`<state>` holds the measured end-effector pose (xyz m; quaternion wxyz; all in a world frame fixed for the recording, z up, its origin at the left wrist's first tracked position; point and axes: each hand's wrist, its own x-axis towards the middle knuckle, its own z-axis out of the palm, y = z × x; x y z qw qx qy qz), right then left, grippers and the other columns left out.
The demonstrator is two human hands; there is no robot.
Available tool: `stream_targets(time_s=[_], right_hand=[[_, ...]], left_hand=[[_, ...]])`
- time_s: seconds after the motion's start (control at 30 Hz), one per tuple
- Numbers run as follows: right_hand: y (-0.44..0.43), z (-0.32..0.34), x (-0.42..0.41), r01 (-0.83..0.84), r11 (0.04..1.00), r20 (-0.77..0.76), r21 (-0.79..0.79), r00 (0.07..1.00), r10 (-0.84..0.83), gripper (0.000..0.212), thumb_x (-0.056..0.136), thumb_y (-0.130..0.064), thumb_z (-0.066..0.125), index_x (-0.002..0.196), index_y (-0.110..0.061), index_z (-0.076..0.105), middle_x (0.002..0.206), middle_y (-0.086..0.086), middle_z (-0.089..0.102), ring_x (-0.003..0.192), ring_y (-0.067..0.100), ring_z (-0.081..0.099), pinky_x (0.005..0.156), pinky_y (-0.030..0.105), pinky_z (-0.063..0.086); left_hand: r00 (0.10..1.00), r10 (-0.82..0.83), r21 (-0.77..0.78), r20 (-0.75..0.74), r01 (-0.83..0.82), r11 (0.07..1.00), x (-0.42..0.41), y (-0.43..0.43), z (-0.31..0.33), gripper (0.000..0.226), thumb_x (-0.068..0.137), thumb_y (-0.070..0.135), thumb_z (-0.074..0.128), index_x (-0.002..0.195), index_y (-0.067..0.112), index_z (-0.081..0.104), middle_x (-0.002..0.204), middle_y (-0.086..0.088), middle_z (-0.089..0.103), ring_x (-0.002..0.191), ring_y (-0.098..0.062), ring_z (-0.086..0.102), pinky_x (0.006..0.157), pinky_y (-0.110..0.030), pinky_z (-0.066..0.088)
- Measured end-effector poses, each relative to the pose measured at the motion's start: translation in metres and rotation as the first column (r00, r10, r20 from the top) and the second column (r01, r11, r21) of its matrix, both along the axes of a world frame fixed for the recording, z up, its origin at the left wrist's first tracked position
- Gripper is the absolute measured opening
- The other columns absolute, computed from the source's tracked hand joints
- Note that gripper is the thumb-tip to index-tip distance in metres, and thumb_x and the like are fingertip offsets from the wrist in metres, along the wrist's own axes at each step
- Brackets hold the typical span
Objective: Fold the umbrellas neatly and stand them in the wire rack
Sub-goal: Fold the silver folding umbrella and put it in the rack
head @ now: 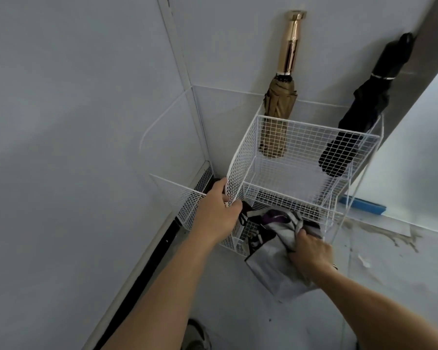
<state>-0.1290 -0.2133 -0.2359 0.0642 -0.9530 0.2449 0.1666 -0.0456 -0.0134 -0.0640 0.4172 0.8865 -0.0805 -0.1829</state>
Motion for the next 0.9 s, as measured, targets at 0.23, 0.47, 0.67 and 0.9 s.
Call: stream_targets(time_s=[0.23, 0.47, 0.67, 0.9], right_hand=[[-0.010, 0.072, 0.001, 0.144, 0.940, 0.001, 0.310, 0.988, -0.152, 0.039, 0.074, -0.053, 0.070, 0.086, -0.018, 0.058, 0.080, -0.001, 0.062, 0.071, 0.016, 0.059, 0.053, 0.027, 0.042], [-0.022, 0.166, -0.015, 0.358, 0.348, -0.114, 0.867, 0.820, -0.561, 0.034, 0.070, -0.025, 0.074, 0.097, -0.005, 0.067, 0.089, 0.014, 0.074, 0.080, 0.030, 0.072, 0.072, 0.036, 0.061], [-0.023, 0.200, -0.026, 0.128, -0.310, -0.322, 0.942, 0.598, -0.734, 0.048, 0.078, -0.026, 0.071, 0.121, -0.006, 0.066, 0.111, 0.016, 0.073, 0.082, 0.031, 0.072, 0.066, 0.037, 0.059], [-0.006, 0.192, -0.039, 0.034, -0.394, -0.368, 0.918, 0.438, -0.820, 0.047, 0.079, -0.018, 0.077, 0.121, -0.005, 0.062, 0.105, 0.014, 0.075, 0.088, 0.030, 0.074, 0.058, 0.034, 0.059]], left_hand=[[0.999, 0.037, -0.014, 0.017, -0.037, 0.999, 0.002, 0.007, 0.007, 0.046, 0.095, 0.024, 0.060, 0.140, 0.023, 0.049, 0.105, 0.004, 0.061, 0.092, -0.013, 0.062, 0.080, -0.033, 0.051], [0.950, 0.211, -0.140, 0.232, -0.182, 0.973, -0.027, 0.020, 0.029, 0.026, 0.095, 0.012, 0.060, 0.120, 0.014, 0.065, 0.089, 0.014, 0.060, 0.078, 0.001, 0.058, 0.061, -0.010, 0.042], [0.843, 0.276, -0.362, 0.462, -0.105, 0.926, -0.071, 0.015, 0.049, 0.025, 0.090, 0.001, 0.064, 0.089, 0.026, 0.067, 0.082, 0.011, 0.068, 0.073, -0.003, 0.064, 0.069, -0.021, 0.052], [0.952, -0.107, -0.361, 0.287, 0.212, 0.908, -0.111, -0.003, 0.050, 0.010, 0.093, 0.036, 0.064, 0.094, 0.027, 0.067, 0.080, 0.009, 0.069, 0.075, -0.008, 0.065, 0.070, -0.027, 0.054]])
